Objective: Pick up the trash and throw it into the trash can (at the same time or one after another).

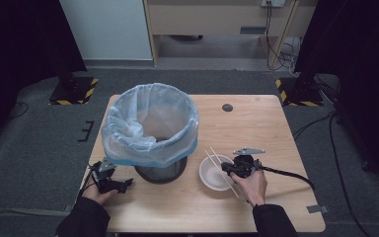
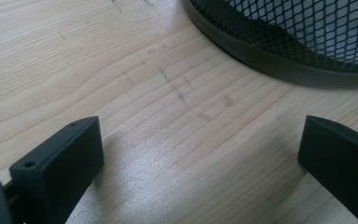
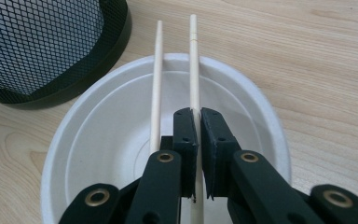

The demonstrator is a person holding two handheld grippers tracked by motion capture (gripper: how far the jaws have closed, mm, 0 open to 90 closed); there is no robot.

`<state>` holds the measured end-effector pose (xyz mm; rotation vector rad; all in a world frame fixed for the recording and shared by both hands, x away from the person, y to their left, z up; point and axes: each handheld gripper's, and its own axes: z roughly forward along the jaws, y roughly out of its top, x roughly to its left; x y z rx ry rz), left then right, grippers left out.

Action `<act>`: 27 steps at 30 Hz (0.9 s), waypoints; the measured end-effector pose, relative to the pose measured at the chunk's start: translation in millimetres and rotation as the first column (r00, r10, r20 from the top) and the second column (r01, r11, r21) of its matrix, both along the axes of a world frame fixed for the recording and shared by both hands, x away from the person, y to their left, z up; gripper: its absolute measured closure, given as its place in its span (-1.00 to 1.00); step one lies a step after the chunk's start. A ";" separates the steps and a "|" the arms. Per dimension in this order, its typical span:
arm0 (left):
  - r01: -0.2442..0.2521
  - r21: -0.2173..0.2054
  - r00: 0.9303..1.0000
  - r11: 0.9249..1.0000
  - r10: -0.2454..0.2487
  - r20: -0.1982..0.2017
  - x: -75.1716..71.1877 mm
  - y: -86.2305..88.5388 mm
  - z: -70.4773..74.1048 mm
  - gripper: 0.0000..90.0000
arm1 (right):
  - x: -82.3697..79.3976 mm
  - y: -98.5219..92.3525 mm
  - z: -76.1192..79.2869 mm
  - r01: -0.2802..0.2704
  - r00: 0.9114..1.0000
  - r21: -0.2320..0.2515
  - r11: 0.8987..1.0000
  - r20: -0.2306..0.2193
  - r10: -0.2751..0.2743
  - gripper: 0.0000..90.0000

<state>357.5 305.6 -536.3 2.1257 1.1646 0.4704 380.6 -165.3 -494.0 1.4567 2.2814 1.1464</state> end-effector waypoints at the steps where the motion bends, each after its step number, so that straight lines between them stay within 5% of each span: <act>1: 0.000 0.000 1.000 1.000 0.000 0.000 0.0 0.0 0.0 -1.00 | -0.1 0.0 0.4 0.003 1.000 0.001 1.000 -0.004 -0.003 0.90; 10: 0.000 0.000 1.000 1.000 0.000 0.000 0.0 0.0 0.0 -1.00 | -0.3 -3.5 7.3 0.012 1.000 0.032 0.999 0.003 -0.012 0.91; 27: 0.000 0.000 1.000 1.000 0.000 0.000 0.0 0.0 0.0 -1.00 | -0.8 -22.9 31.5 0.049 0.994 0.093 0.994 0.089 -0.058 0.91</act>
